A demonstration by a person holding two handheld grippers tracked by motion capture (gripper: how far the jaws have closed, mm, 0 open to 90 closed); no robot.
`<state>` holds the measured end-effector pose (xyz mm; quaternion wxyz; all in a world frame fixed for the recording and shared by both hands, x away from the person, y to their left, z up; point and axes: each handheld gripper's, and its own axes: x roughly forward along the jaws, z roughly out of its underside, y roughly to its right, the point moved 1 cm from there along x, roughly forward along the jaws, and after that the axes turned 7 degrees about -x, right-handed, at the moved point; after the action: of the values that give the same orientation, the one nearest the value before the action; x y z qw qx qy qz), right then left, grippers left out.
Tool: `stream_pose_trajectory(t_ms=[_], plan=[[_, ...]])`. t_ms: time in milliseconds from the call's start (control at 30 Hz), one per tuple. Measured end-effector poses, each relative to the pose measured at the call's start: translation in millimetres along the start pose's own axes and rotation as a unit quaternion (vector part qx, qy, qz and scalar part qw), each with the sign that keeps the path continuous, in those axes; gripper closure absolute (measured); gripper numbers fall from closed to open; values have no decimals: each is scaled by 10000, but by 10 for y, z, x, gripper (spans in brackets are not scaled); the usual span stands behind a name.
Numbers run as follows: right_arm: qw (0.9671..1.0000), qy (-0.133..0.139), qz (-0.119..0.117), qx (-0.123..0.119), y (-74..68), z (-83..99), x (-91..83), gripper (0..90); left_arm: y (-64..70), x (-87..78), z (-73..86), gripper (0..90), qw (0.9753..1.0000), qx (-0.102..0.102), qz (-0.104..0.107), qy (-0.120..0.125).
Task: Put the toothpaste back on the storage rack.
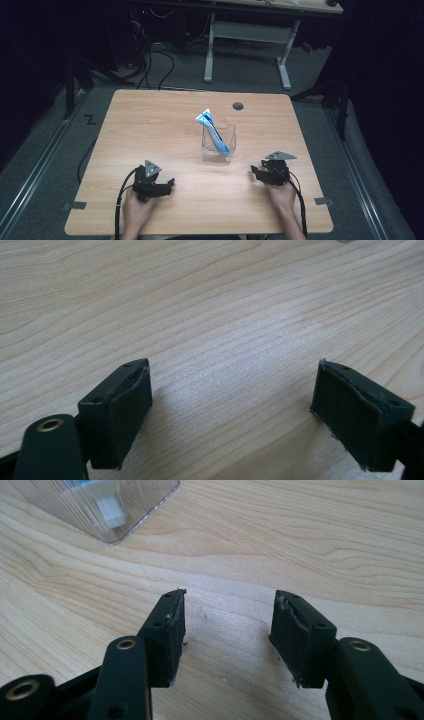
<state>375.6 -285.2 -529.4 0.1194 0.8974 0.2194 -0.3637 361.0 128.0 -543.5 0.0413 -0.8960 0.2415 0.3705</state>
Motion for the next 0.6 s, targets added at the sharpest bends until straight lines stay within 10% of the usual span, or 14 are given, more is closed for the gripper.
stream_pose_trajectory(t_ms=[600], plan=[[9996, 112, 182, -199, -64, 35, 81, 382, 0, 0, 1, 164, 10000, 4, 0, -1]])
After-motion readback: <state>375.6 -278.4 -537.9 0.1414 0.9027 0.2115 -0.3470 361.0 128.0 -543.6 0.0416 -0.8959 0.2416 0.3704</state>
